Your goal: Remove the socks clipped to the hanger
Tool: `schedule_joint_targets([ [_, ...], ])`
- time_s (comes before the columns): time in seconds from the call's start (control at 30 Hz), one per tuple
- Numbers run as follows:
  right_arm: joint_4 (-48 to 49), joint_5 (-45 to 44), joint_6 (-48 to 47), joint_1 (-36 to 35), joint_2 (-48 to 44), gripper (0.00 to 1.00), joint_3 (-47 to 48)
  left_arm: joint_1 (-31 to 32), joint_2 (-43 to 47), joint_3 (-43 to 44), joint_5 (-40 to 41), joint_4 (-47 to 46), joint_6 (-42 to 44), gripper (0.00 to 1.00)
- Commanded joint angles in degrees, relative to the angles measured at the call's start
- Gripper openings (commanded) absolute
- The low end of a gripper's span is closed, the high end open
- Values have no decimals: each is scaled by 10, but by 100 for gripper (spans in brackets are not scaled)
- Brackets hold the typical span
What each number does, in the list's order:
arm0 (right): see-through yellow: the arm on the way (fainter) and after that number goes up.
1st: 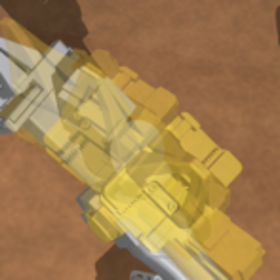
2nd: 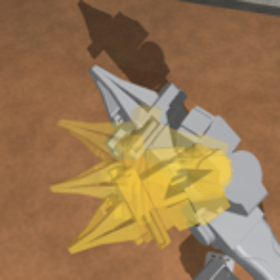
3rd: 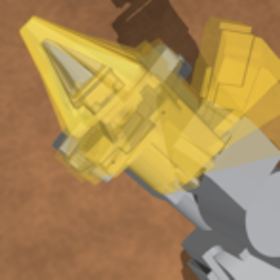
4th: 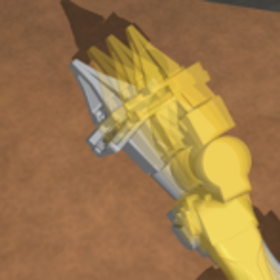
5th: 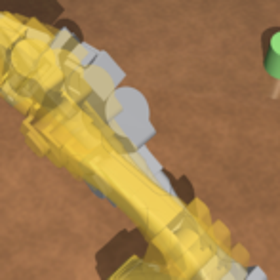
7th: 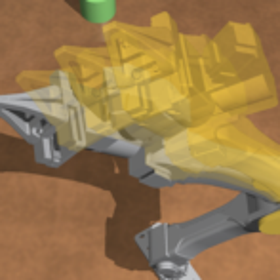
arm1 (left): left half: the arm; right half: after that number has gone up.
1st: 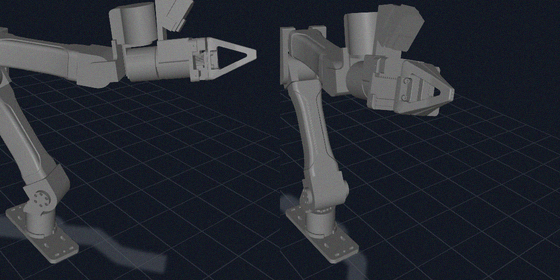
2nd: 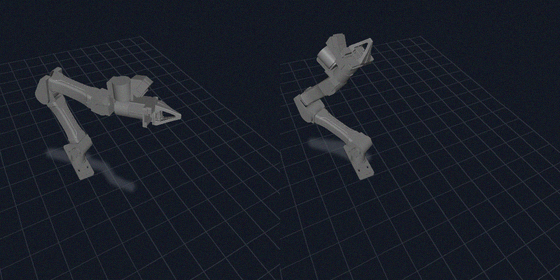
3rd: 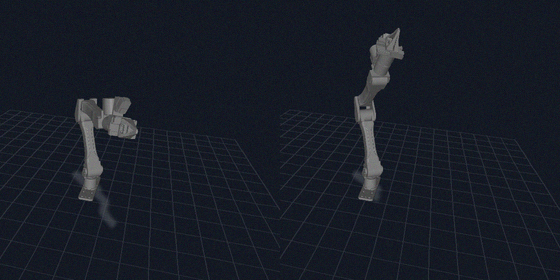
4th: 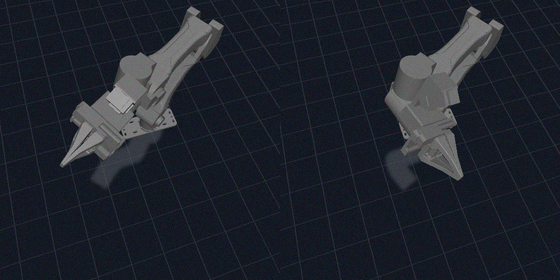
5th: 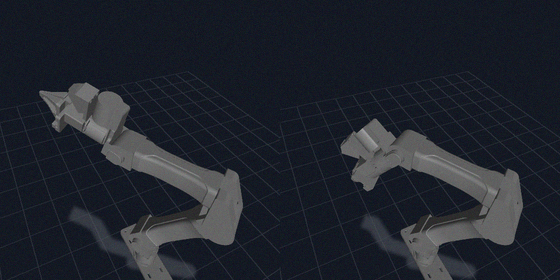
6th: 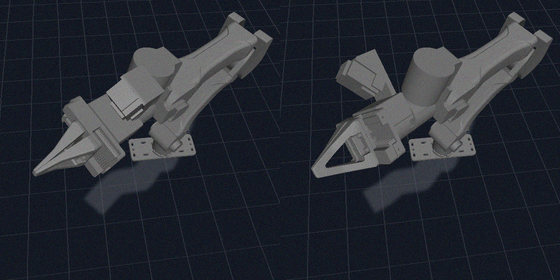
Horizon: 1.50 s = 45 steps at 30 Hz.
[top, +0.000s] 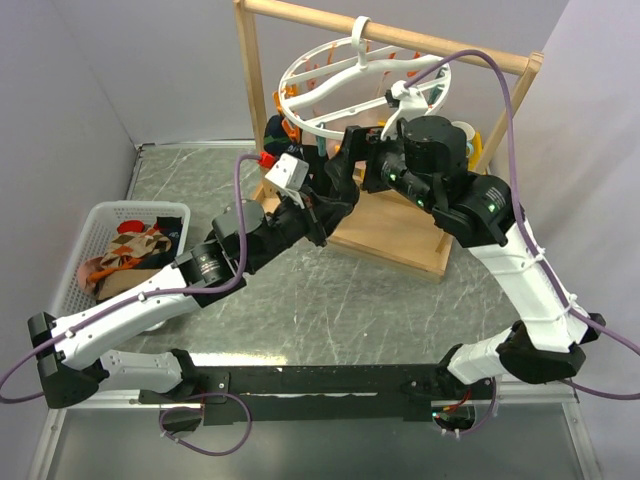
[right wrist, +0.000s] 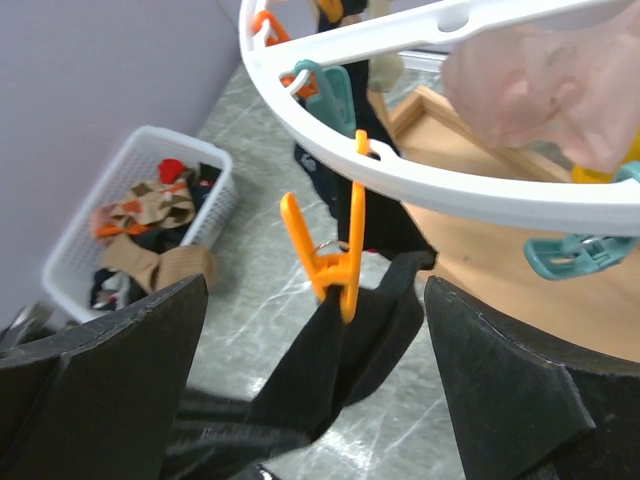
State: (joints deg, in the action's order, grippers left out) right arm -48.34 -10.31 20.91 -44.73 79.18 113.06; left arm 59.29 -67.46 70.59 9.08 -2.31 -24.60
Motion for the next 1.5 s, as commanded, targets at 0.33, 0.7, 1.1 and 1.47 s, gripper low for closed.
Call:
schedule_joint_targets([
  [0.33, 26, -43, -24, -4, 26, 74, 30, 35, -20, 30, 19, -13, 25, 1],
  [0.7, 43, -58, -31, -5, 28, 48, 29, 43, -29, 33, 11, -4, 20, 1],
  [1.1, 50, -66, -46, -5, 12, 41, 2, 57, -23, 18, -6, 84, -15, 1],
  [1.47, 54, -78, -45, -2, -16, 42, -30, 58, 48, 1, 141, 249, -23, 1],
])
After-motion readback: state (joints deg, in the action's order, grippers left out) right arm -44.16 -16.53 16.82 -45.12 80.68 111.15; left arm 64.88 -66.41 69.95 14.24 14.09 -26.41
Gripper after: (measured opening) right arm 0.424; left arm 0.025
